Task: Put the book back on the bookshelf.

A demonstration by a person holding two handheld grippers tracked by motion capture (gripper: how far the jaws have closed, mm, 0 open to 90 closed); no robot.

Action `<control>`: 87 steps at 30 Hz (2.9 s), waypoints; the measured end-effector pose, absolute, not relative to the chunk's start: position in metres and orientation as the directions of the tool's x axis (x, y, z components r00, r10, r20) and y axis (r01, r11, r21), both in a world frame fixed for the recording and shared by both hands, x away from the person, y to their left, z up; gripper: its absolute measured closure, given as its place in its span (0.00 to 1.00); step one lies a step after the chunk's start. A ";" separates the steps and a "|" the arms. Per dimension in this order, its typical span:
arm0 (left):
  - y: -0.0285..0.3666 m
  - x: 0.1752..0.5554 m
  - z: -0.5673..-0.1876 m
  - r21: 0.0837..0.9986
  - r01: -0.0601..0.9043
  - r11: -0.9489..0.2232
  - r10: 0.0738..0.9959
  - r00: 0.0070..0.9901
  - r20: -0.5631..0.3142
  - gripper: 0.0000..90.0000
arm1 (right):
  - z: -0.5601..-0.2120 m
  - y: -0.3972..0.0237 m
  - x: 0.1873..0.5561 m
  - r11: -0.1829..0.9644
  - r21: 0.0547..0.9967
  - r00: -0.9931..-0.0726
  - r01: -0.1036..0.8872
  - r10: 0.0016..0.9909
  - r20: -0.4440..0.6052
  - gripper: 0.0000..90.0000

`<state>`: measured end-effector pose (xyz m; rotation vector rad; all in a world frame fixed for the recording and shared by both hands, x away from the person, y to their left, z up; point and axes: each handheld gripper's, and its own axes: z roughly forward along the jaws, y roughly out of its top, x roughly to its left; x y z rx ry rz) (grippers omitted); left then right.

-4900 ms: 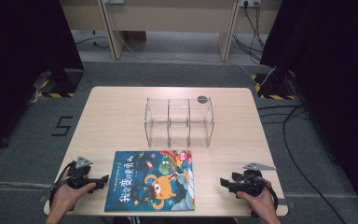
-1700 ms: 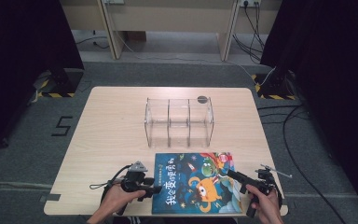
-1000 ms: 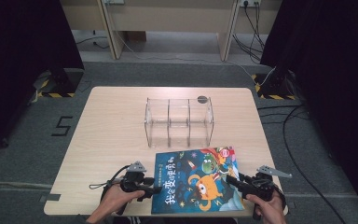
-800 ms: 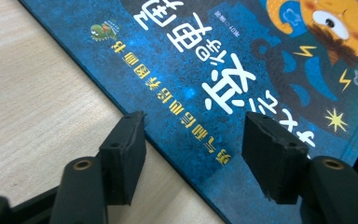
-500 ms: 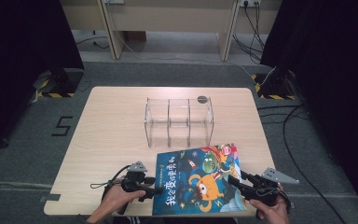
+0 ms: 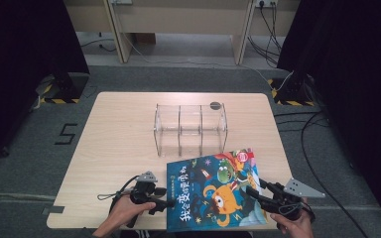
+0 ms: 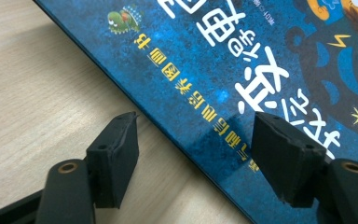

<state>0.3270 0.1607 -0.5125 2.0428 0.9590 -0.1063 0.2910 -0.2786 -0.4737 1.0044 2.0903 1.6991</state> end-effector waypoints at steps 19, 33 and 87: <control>0.151 0.331 -0.515 0.661 0.689 -0.297 0.558 0.687 -0.465 0.28 | -0.473 -0.283 0.292 0.082 0.949 -0.746 0.303 0.640 0.183 0.56; 0.150 0.332 -0.514 0.677 0.666 -0.314 0.553 0.708 -0.440 0.33 | -0.484 -0.291 0.298 0.069 0.911 -0.711 0.407 0.650 0.269 0.56; 0.132 0.329 -0.482 0.794 0.601 -0.093 0.338 0.769 -0.543 0.70 | -0.500 -0.288 0.307 0.149 0.821 -0.640 0.551 0.707 0.301 0.44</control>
